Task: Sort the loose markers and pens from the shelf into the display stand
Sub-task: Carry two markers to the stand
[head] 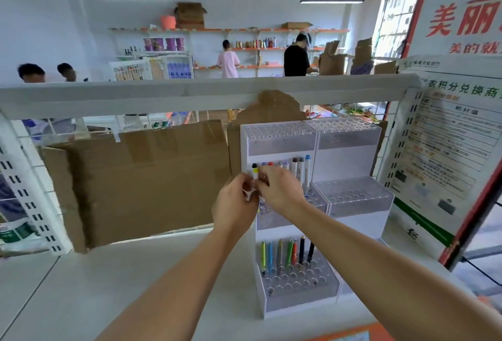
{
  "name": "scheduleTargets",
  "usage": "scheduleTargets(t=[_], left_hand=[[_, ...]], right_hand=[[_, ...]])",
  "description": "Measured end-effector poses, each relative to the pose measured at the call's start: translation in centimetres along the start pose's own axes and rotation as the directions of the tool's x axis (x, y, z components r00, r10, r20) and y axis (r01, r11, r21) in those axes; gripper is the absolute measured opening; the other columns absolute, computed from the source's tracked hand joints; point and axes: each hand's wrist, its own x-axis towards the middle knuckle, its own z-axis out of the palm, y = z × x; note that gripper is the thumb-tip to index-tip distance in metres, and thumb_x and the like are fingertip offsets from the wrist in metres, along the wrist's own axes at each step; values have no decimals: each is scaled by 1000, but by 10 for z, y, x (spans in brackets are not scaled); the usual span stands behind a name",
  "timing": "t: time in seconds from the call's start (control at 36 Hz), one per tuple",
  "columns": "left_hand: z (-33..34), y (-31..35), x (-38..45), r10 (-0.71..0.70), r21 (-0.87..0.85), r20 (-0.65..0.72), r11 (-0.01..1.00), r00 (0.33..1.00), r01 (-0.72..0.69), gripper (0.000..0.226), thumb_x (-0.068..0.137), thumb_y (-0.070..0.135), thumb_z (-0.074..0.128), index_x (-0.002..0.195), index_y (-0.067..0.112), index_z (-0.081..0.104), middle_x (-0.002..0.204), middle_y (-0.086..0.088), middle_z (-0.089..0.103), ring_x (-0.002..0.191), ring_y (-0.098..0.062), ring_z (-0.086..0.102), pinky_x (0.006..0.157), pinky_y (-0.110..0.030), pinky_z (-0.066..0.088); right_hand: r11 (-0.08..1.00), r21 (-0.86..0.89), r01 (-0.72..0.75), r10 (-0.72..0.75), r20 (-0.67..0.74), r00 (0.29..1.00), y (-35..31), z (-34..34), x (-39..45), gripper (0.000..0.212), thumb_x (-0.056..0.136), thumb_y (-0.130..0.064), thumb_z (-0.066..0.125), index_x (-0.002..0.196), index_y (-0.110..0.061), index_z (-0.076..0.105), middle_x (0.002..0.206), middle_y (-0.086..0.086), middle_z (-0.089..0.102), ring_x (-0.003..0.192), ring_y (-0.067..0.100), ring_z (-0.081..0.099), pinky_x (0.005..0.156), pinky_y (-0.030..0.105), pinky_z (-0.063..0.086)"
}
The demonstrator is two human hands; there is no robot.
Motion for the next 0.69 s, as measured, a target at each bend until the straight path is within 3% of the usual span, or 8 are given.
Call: scheduleTargets(t=[0.08,0.17,0.22,0.31,0.42,0.58,0.69], left_hand=[[1,7,1,-10,71,14,997,1000,9,16,87,28,61,80,24,47,76,9,51,73,-16,48,53,-25,30],[2,13,1,-16,120,-14,993,1000,17,15,92,26,56,80,22,47,74,6,51,71,-18,47,54,-25,30],[3,13,1,-11,144,-37,989,999,16,16,93,26,53,79,22,47,75,4,52,71,-19,47,55,-26,31],[7,14,-1,-19,159,-65,987,998,29,20,94,26,53,77,21,45,73,4,51,68,-19,46,52,-26,27],[8,17,0,-63,175,-97,981,993,79,20,93,27,55,76,19,49,74,3,55,69,-20,46,51,-25,26],[9,18,0,-71,195,-110,977,991,91,26,93,29,56,73,21,44,73,3,52,69,-20,45,51,-26,26],[10,20,-1,-59,194,-107,978,992,80,20,94,28,56,79,21,45,76,5,51,70,-16,44,48,-24,25]], right_hand=[[993,114,-1,19,-154,988,12,-8,-3,21,93,-40,55,86,-20,54,70,-9,54,66,12,55,54,23,41],[968,243,-59,165,-445,880,38,-23,-2,15,95,-25,53,82,-18,54,62,-12,48,61,13,50,50,22,36],[957,258,-136,254,-508,823,57,-32,2,13,96,-21,52,83,-16,52,64,-10,47,62,15,48,49,23,34],[951,186,-245,302,-405,863,77,-41,6,12,95,-26,52,91,-15,57,77,-4,55,67,15,48,51,22,30],[962,52,-268,273,-207,940,86,-38,7,15,92,-37,56,92,-22,59,83,-4,59,76,19,54,61,26,39],[965,27,-260,260,-218,941,88,-36,8,17,95,-29,53,83,-17,56,77,2,59,70,22,53,54,25,32],[964,-124,-237,209,-203,957,86,-38,9,15,95,-25,49,85,-15,53,76,1,55,69,22,50,57,27,36]])
